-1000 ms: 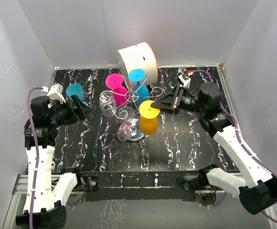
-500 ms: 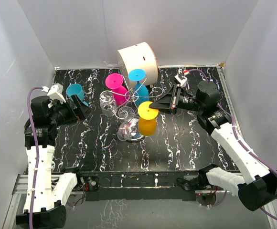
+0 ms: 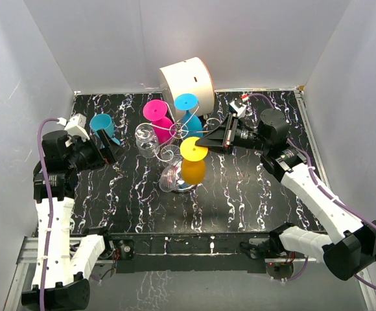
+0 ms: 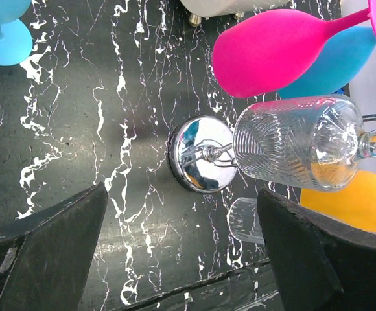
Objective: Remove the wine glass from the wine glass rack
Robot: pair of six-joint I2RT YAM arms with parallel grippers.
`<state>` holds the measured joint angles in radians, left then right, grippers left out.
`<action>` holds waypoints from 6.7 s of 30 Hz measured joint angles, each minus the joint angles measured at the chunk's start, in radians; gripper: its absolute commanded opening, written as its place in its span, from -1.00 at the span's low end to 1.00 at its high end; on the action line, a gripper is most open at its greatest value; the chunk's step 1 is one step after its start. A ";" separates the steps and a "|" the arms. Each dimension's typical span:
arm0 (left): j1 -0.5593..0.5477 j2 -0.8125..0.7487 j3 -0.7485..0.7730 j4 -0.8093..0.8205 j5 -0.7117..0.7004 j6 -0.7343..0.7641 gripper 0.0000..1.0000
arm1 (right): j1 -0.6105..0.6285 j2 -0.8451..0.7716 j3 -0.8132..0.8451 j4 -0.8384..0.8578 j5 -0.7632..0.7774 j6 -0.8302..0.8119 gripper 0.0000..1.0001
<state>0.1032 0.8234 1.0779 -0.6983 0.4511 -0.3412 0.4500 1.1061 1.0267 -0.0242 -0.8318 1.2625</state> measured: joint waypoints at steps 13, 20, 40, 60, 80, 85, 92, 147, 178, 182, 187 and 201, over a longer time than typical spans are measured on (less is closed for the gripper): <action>0.000 -0.001 0.003 -0.025 -0.018 0.019 0.97 | 0.000 -0.027 0.000 -0.051 0.248 0.022 -1.00; 0.000 -0.002 0.005 -0.029 -0.018 0.021 0.97 | 0.000 -0.095 0.000 -0.138 0.370 0.023 -1.00; 0.000 -0.003 0.003 -0.029 -0.057 0.023 0.97 | 0.000 -0.297 0.011 -0.412 0.745 -0.232 -1.00; 0.000 0.087 0.299 0.125 -0.047 -0.201 0.97 | 0.000 -0.515 -0.255 -0.015 0.511 -1.996 -1.00; -0.055 0.225 0.448 0.612 0.268 -0.760 0.81 | 0.014 -0.257 0.071 -0.389 0.079 -3.117 -1.00; -0.101 0.243 0.509 0.550 0.256 -0.739 0.76 | 0.014 -0.256 0.071 -0.472 0.301 -3.254 -1.00; -0.233 0.393 0.706 0.402 0.182 -0.636 0.68 | 0.014 -0.293 0.062 -0.532 0.482 -3.312 -1.00; -0.864 0.955 1.272 0.031 -0.294 -0.348 -0.44 | 0.046 -0.284 0.022 -0.594 0.590 -3.332 -0.95; -0.871 0.735 1.098 0.219 -0.573 -0.274 -1.00 | 0.048 -0.322 0.022 -0.394 0.397 -2.937 0.97; -0.871 0.669 1.094 0.251 -0.695 -0.219 -1.00 | 0.050 -0.335 -0.027 -0.221 0.386 -2.645 0.97; -0.871 0.614 1.092 0.250 -0.876 -0.113 -1.00 | 0.054 -0.332 -0.123 0.099 0.558 -2.122 0.97; -0.871 0.486 0.950 0.287 -1.309 0.240 -1.00 | 0.050 -0.031 0.273 -0.093 1.445 -1.193 0.97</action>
<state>-0.7681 1.3090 2.0277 -0.4110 -0.8581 -0.1009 0.4999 1.0756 1.2999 -0.1177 0.6136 0.0692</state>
